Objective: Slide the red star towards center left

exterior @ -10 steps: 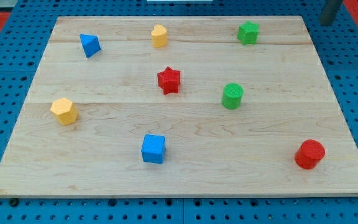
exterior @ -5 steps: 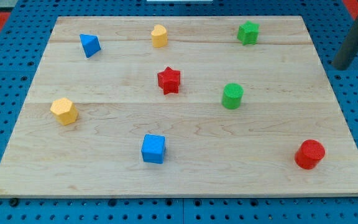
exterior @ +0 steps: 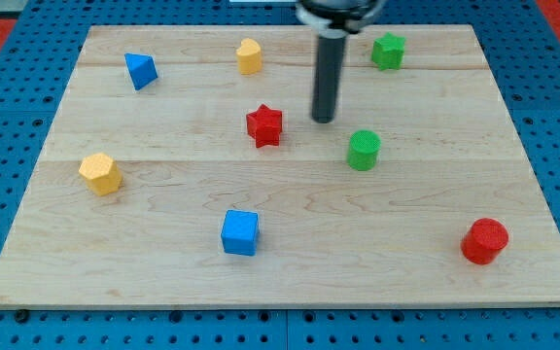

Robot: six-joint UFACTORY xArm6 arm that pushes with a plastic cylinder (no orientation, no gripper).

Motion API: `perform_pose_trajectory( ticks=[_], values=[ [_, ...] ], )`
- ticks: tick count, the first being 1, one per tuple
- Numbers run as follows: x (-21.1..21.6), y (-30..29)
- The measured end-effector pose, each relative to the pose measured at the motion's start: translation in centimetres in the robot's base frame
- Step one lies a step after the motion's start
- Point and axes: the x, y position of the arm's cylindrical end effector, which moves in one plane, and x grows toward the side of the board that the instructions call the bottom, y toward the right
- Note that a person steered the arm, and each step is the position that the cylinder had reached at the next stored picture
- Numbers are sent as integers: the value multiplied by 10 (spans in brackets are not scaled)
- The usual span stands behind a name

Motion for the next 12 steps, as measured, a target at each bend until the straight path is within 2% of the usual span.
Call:
perform_pose_trajectory(
  ticks=[1, 2, 3, 4, 5, 7, 8, 10, 12],
  values=[
    [41, -24],
    [45, -75],
    [34, -78],
    [46, -62],
    [51, -19],
    [10, -20],
    [-7, -54],
    [4, -137],
    [52, -167]
  ],
)
